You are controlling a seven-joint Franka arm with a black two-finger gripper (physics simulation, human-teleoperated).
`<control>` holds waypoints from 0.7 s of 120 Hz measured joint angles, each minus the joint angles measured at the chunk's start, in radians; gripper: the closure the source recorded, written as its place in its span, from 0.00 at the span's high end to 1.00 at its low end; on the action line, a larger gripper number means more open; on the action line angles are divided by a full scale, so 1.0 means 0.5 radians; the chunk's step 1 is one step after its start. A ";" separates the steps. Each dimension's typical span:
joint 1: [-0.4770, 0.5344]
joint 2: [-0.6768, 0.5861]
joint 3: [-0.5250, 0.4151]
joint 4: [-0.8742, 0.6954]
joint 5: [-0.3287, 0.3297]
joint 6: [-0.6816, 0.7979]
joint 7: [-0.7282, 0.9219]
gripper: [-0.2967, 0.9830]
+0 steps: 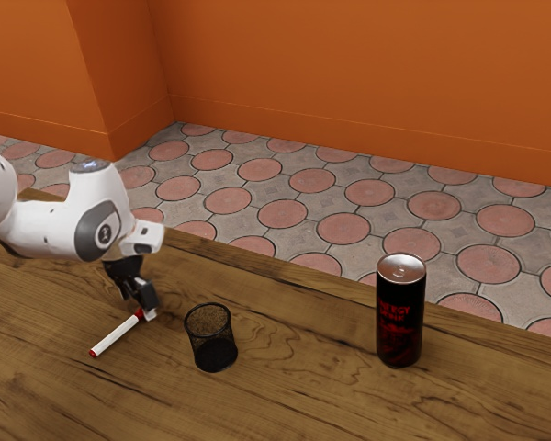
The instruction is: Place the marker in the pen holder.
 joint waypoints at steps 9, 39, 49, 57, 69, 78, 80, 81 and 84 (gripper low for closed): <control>-0.001 -0.016 0.000 -0.025 0.000 0.033 0.025 0.77; 0.006 0.042 0.042 -0.031 -0.010 0.087 0.086 0.76; 0.005 0.046 0.043 -0.030 -0.014 0.095 0.100 0.69; 0.005 0.047 0.043 -0.028 -0.016 0.099 0.111 0.60; 0.005 0.050 0.044 -0.026 -0.018 0.104 0.123 0.46; 0.005 0.063 0.044 -0.023 -0.020 0.106 0.131 0.40; 0.005 0.066 0.044 -0.022 -0.021 0.106 0.132 0.39; 0.005 0.067 0.044 -0.022 -0.021 0.106 0.133 0.38; 0.005 0.071 0.044 -0.022 -0.022 0.107 0.135 0.37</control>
